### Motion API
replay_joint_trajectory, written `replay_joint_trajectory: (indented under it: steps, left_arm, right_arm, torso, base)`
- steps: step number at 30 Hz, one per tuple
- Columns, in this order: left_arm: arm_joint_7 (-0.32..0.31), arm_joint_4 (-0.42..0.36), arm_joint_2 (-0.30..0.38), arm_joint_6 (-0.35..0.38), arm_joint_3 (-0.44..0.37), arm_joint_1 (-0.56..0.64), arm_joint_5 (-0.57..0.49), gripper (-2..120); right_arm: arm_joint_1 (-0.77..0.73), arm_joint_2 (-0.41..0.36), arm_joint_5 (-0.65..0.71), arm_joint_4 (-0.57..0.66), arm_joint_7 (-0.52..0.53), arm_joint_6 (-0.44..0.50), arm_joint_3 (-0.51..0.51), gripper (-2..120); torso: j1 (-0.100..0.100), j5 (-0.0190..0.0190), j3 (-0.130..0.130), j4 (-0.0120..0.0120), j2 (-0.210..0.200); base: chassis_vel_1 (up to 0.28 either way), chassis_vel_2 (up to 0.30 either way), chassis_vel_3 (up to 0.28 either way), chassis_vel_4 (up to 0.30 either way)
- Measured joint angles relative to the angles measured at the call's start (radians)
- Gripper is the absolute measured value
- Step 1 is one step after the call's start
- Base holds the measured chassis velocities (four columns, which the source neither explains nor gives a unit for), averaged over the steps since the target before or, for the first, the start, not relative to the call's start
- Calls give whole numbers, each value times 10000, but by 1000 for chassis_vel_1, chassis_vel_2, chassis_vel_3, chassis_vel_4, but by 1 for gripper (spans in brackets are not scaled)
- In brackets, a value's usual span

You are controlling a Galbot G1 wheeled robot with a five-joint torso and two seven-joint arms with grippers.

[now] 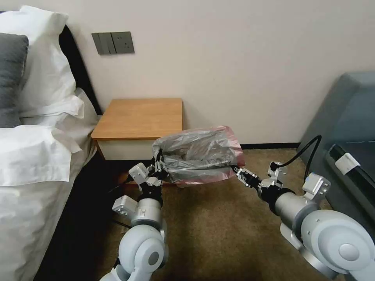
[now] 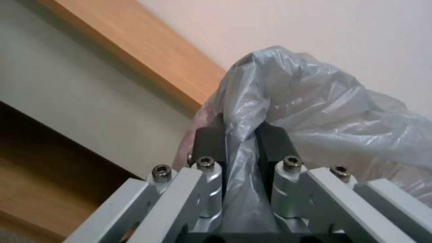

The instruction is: Pick up the garbage bag from the table and place it over the trash can.

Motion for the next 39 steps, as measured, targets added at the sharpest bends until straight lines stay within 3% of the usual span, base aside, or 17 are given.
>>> replay_joint_trajectory:
  steps: [3, 9, 29, 39]
  left_arm:
    - [11, -55, 35, 0, 0, 19, 2, 11]
    - [23, -133, 113, -1, -10, 66, -18, 11]
    - [159, -224, 242, -32, -28, 115, -146, 11]
    - [468, -316, 242, -112, -79, 171, -537, 11]
  right_arm:
    - [83, -125, -291, -197, -114, -69, 26, 86]
    - [142, -172, -583, -308, -90, -45, -20, 99]
    - [909, -173, -781, -1052, 86, 155, 76, 100]
    - [1171, -172, -568, -1671, -642, 41, 63, 100]
  torso:
    - [0, 1, 0, 1, 0]
    - [0, 0, 0, 0, 0]
    - [0, 0, 0, 0, 0]
    - [0, 0, 1, 1, 0]
  base:
    - [0, 0, 0, 0]
    - [0, 0, 0, 0]
    - [0, 0, 0, 0]
    - [0, 0, 0, 0]
